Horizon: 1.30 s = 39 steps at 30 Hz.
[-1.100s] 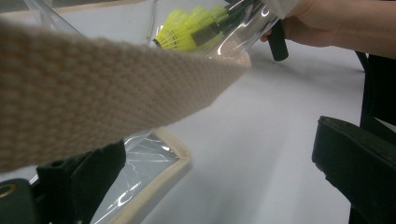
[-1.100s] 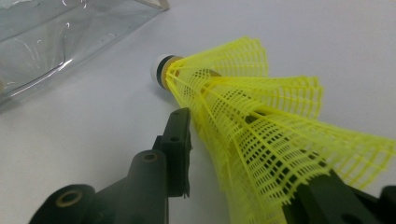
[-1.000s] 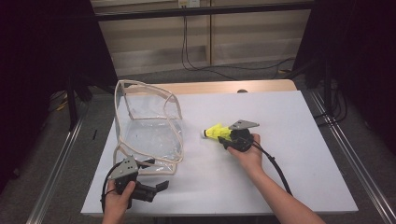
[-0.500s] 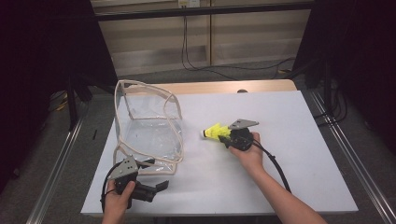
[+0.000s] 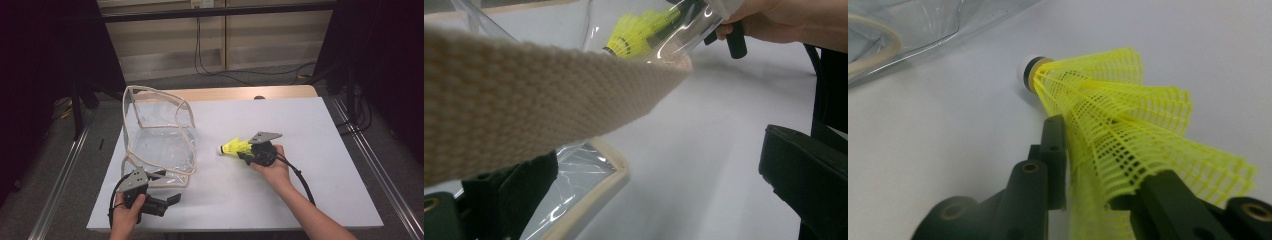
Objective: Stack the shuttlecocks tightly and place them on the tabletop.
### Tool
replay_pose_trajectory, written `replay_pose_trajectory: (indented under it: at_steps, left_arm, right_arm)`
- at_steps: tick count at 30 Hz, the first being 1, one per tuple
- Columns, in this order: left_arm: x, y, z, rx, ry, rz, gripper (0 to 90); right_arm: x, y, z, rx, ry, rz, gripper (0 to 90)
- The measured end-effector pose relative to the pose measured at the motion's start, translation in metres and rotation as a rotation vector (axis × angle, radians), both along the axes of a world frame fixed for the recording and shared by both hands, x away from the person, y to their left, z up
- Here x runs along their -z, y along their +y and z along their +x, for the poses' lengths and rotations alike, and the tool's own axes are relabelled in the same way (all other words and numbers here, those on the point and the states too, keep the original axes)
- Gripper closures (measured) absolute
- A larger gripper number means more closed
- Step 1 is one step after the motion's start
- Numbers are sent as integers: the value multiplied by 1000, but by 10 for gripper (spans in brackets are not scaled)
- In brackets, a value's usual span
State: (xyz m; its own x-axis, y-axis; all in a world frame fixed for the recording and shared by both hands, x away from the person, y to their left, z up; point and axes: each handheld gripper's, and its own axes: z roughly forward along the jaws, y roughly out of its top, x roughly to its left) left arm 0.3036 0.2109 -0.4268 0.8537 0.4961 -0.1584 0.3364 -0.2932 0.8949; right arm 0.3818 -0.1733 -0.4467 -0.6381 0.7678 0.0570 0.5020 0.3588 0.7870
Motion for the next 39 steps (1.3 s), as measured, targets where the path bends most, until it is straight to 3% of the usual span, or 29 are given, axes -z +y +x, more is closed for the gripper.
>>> replay_pose_trajectory:
  at_steps: [4, 7, 14, 29, 39]
  left_arm:
    - [0, 0, 0, -1, 0, -5, 24]
    - [0, 0, 0, 0, 1, -3, 24]
    - [0, 0, 0, 0, 1, -4, 24]
    - [0, 1, 0, 2, -2, -2, 26]
    - [0, 1, 0, 1, -1, -2, 26]
  right_arm:
    - [2, 4, 1, 13, -2, 3, 612]
    - [4, 8, 1, 37, -7, 7, 590]
    - [7, 12, 6, 88, -16, 22, 765]
    - [-1, 10, 7, 46, 1, 68, 794]
    - [-19, 12, 3, -3, -9, 74, 793]
